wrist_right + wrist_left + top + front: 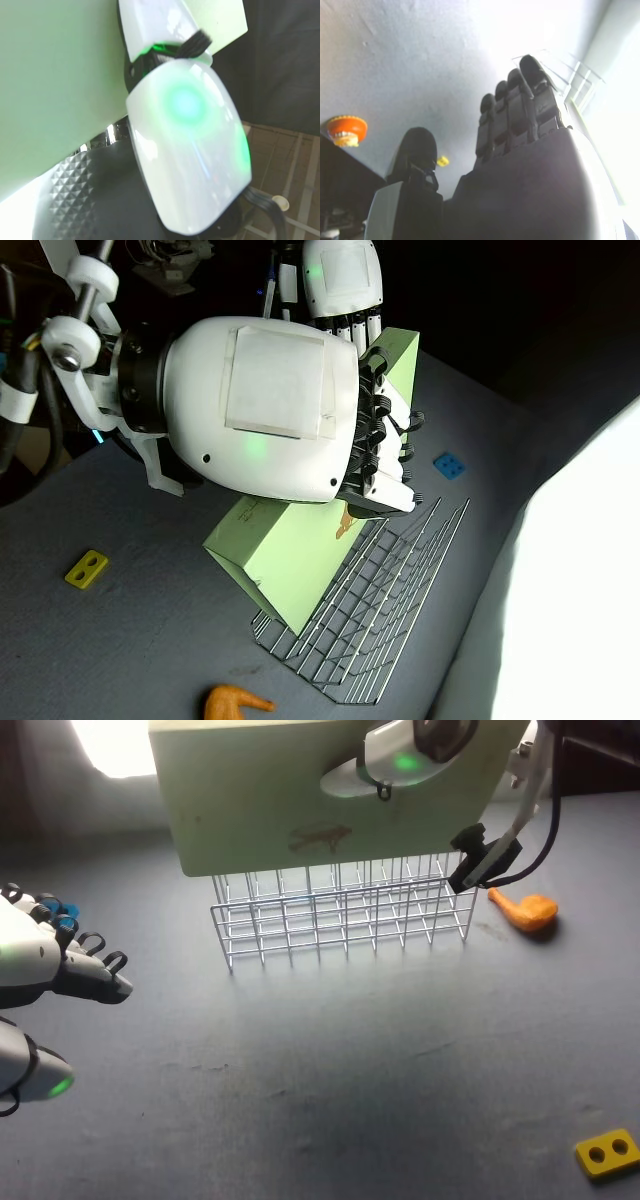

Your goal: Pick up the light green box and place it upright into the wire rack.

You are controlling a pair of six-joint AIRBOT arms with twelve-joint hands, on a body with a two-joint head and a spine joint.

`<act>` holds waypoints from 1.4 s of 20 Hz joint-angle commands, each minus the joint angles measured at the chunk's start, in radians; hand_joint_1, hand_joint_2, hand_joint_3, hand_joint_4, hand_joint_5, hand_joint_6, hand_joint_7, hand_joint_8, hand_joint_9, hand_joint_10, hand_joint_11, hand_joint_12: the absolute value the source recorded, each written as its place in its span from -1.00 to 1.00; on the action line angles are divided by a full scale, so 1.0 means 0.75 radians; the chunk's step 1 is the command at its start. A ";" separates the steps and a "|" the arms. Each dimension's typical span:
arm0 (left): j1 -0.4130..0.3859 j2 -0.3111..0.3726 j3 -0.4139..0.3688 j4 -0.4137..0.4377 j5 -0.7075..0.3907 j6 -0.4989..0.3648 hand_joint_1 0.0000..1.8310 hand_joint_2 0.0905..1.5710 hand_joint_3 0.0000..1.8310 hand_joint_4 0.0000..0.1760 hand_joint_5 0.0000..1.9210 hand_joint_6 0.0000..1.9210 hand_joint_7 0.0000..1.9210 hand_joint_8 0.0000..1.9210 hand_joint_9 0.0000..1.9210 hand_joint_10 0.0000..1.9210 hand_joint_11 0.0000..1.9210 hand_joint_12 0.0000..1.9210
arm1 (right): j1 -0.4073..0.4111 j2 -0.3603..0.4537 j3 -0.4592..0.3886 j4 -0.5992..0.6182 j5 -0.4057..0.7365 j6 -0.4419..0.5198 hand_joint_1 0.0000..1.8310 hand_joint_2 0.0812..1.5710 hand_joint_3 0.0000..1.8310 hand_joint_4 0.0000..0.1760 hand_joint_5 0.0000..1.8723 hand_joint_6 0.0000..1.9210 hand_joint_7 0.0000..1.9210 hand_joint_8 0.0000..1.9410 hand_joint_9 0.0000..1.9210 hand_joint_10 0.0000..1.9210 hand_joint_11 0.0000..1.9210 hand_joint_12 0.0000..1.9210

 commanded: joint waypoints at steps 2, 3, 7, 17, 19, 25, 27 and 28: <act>-0.005 -0.004 0.000 0.023 -0.083 0.002 -0.70 0.75 -1.00 -1.00 -0.84 -1.00 -0.81 -1.00 -0.80 -1.00 -1.00 -0.30 | 0.009 -0.001 0.005 -0.085 0.123 0.054 0.51 0.38 -1.00 -1.00 0.02 -0.03 0.06 -0.02 -0.07 0.34 -0.37 0.60; -0.005 -0.004 0.000 0.023 -0.083 0.002 -0.70 0.75 -1.00 -1.00 -0.84 -1.00 -0.81 -1.00 -0.80 -1.00 -1.00 -0.30 | 0.008 -0.006 0.011 -0.085 0.125 0.054 0.51 0.38 -1.00 -1.00 0.02 -0.03 0.06 -0.02 -0.08 0.34 -0.37 0.60; -0.005 -0.004 0.000 0.023 -0.083 0.002 -0.69 0.75 -1.00 -1.00 -0.85 -1.00 -0.82 -1.00 -0.82 -1.00 -1.00 -0.33 | -0.008 -0.018 0.018 -0.084 0.111 0.063 0.51 0.36 -1.00 -1.00 0.02 -0.03 0.10 -0.06 -0.06 0.29 -0.37 0.57; -0.004 -0.008 -0.001 0.022 -0.084 0.002 -0.56 0.70 -1.00 -1.00 -0.81 -0.99 -0.77 -0.99 -0.77 -0.99 -1.00 -0.26 | -0.042 -0.056 0.061 -0.085 0.122 0.063 0.51 0.36 -1.00 -1.00 0.03 -0.04 0.12 -0.09 -0.06 0.26 -0.35 0.53; -0.004 -0.008 -0.002 0.021 -0.084 0.002 -0.57 0.69 -1.00 -1.00 -0.81 -0.99 -0.76 -1.00 -0.77 -1.00 -1.00 -0.27 | -0.043 -0.061 0.066 -0.085 0.128 0.063 0.51 0.37 -1.00 -1.00 0.00 0.00 0.11 -0.05 -0.06 0.26 -0.34 0.49; 0.002 -0.012 -0.004 0.018 -0.084 0.002 -0.57 0.67 -1.00 -1.00 -0.78 -0.99 -0.75 -1.00 -0.76 -1.00 -1.00 -0.26 | -0.065 -0.062 0.071 -0.087 0.124 0.087 0.51 0.35 -1.00 -1.00 0.00 0.05 0.14 -0.16 -0.01 0.17 -0.27 0.38; 0.005 -0.012 -0.004 0.017 -0.084 0.002 -0.56 0.66 -1.00 -1.00 -0.80 -1.00 -0.77 -1.00 -0.76 -1.00 -1.00 -0.27 | -0.075 -0.063 0.075 -0.089 0.127 0.086 0.52 0.34 -1.00 -1.00 0.01 0.05 0.15 -0.18 0.01 0.14 -0.25 0.36; 0.008 -0.012 -0.003 0.016 -0.084 0.002 -0.56 0.67 -1.00 -1.00 -0.81 -1.00 -0.77 -1.00 -0.77 -1.00 -1.00 -0.27 | -0.090 -0.068 0.080 -0.090 0.128 0.085 0.52 0.34 -1.00 -1.00 0.02 0.03 0.14 -0.17 0.01 0.16 -0.25 0.36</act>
